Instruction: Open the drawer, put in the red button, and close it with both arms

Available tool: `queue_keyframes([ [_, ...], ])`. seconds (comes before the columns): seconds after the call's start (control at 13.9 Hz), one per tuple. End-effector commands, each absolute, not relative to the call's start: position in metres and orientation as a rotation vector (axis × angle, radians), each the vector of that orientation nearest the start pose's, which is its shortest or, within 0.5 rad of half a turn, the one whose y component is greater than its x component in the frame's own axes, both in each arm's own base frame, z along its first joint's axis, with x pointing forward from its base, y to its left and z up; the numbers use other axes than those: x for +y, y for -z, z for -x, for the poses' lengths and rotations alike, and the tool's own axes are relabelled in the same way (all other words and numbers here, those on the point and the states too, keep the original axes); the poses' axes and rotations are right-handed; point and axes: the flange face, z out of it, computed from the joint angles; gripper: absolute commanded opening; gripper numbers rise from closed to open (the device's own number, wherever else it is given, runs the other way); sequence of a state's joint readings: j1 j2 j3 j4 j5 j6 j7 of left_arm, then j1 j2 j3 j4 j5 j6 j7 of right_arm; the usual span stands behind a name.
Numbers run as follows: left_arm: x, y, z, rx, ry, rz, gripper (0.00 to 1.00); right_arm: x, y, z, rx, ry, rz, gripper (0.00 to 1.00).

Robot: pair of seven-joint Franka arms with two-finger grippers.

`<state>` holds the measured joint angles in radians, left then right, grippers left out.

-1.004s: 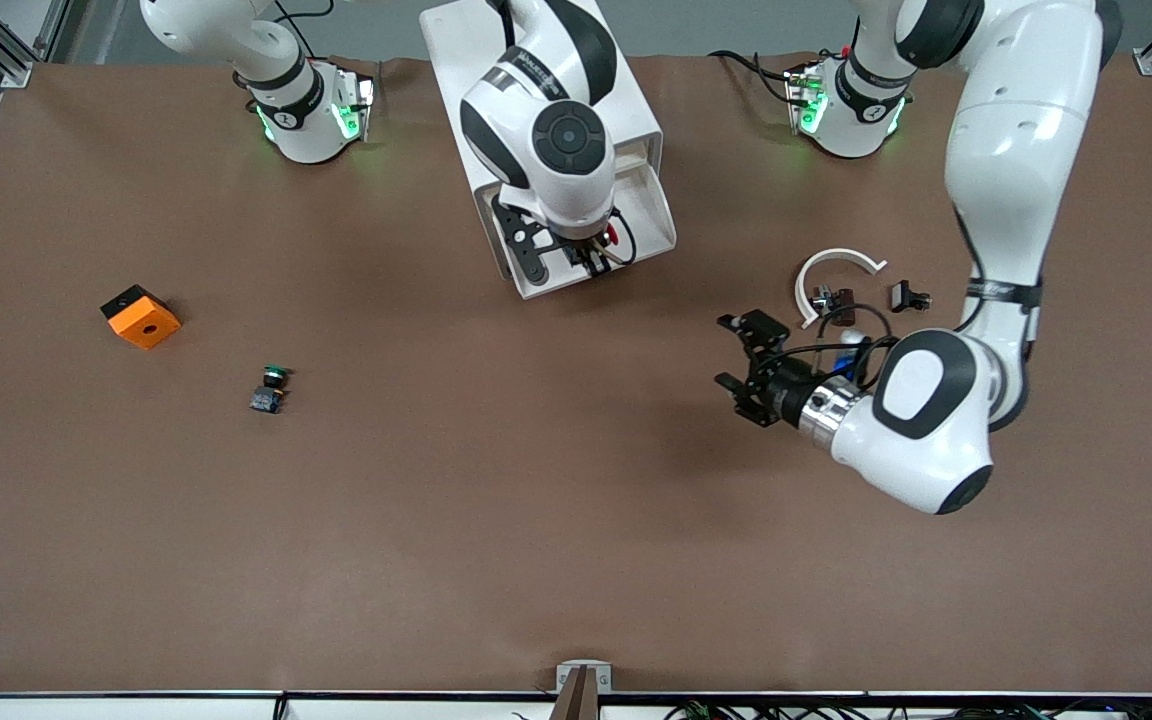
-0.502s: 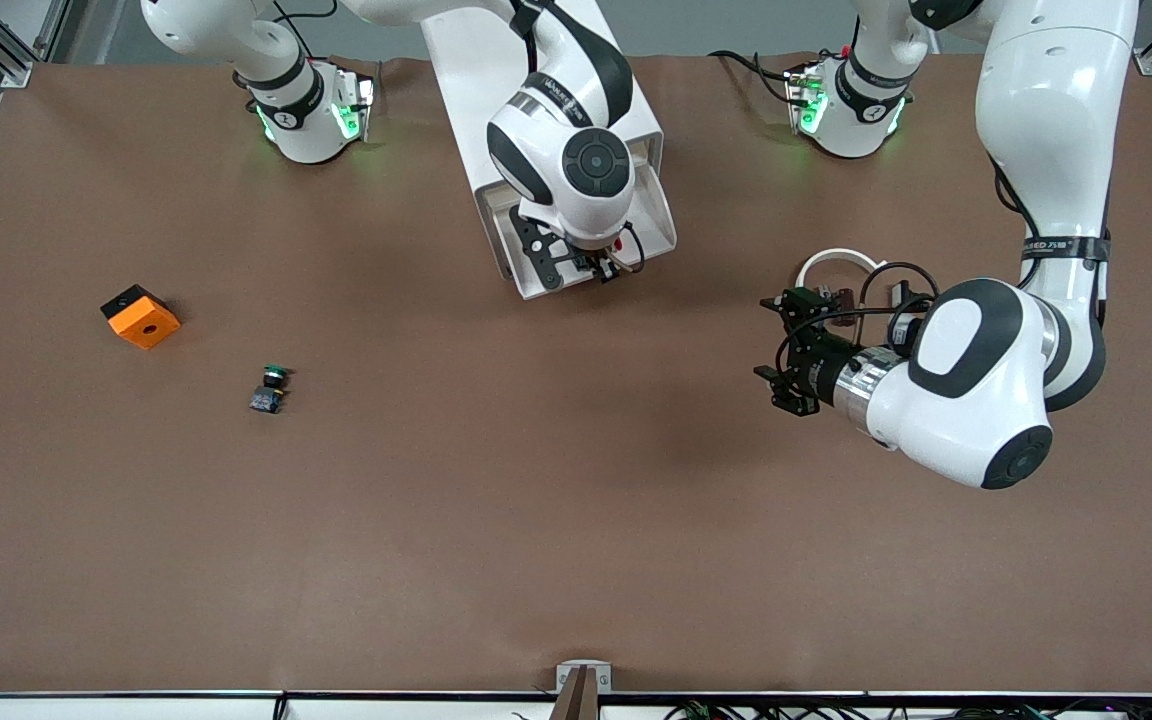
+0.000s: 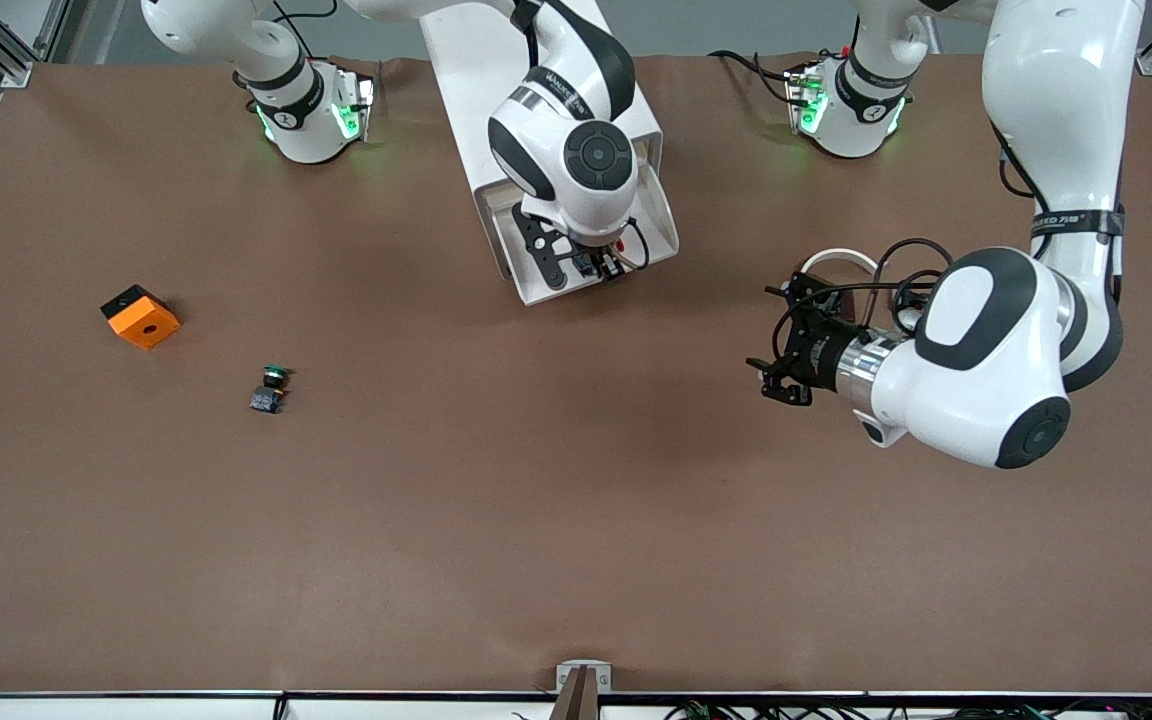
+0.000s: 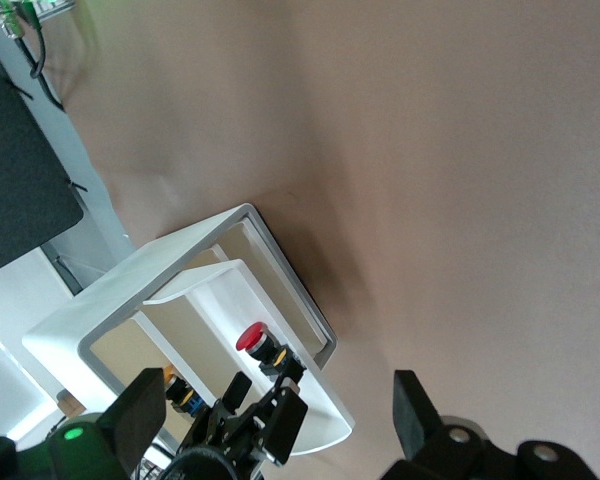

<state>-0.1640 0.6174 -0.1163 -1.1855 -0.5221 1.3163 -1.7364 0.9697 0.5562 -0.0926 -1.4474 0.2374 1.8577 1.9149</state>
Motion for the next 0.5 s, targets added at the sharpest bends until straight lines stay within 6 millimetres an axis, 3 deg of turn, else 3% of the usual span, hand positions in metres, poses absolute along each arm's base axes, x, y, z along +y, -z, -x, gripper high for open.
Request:
queue_keyframes([
  [0.0, -0.215, -0.445, -0.632, -1.855, -1.097, 2.239, 1.0, 0.544, -0.403, -0.428, 1.693, -0.326, 2.682, 1.0],
  [0.22, -0.216, -0.448, -0.63, -1.825, -1.072, 2.274, 1.0, 0.519, -0.446, -0.444, 1.707, -0.326, 2.621, 1.0],
  [0.43, -0.224, -0.448, -0.627, -1.785, -1.058, 2.309, 1.0, 0.491, -0.49, -0.455, 1.616, -0.369, 2.712, 1.0],
])
